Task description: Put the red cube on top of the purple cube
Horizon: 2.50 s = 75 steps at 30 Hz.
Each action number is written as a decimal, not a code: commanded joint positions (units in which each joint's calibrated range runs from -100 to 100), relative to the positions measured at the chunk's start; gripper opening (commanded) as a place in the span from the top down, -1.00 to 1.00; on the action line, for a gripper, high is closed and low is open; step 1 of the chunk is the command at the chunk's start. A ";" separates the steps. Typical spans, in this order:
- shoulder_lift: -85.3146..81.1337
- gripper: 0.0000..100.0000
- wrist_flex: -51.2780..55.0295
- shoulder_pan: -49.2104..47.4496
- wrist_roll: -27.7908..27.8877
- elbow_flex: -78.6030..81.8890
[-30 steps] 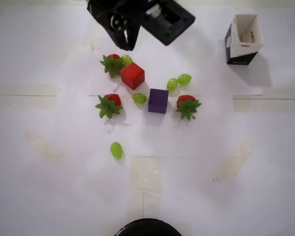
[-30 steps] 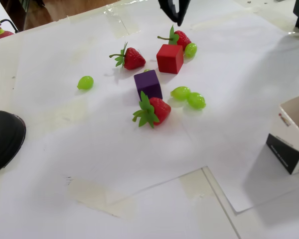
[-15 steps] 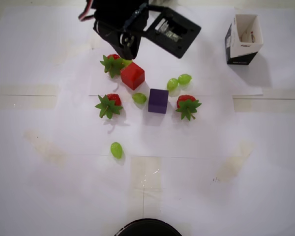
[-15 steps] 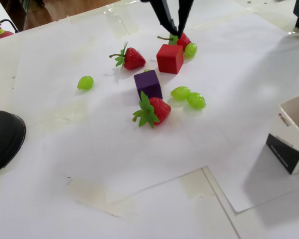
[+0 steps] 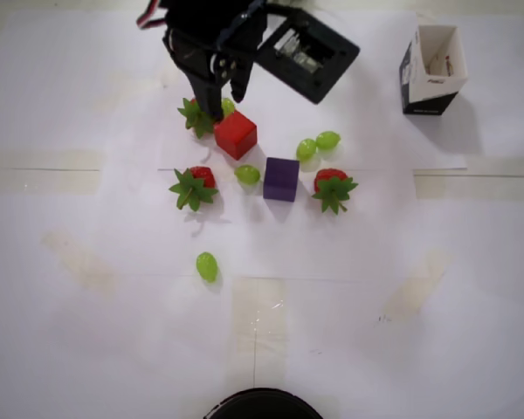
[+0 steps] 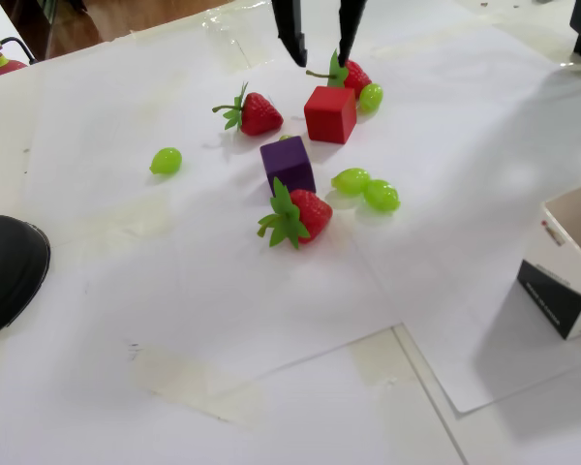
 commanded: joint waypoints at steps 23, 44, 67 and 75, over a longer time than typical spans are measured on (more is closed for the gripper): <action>-1.28 0.50 -8.54 -3.17 -4.15 13.15; 4.05 0.50 -11.65 -0.97 -3.86 13.88; 6.72 0.80 -10.34 -0.89 -4.20 10.33; 4.48 0.94 -8.46 -1.55 -5.42 9.97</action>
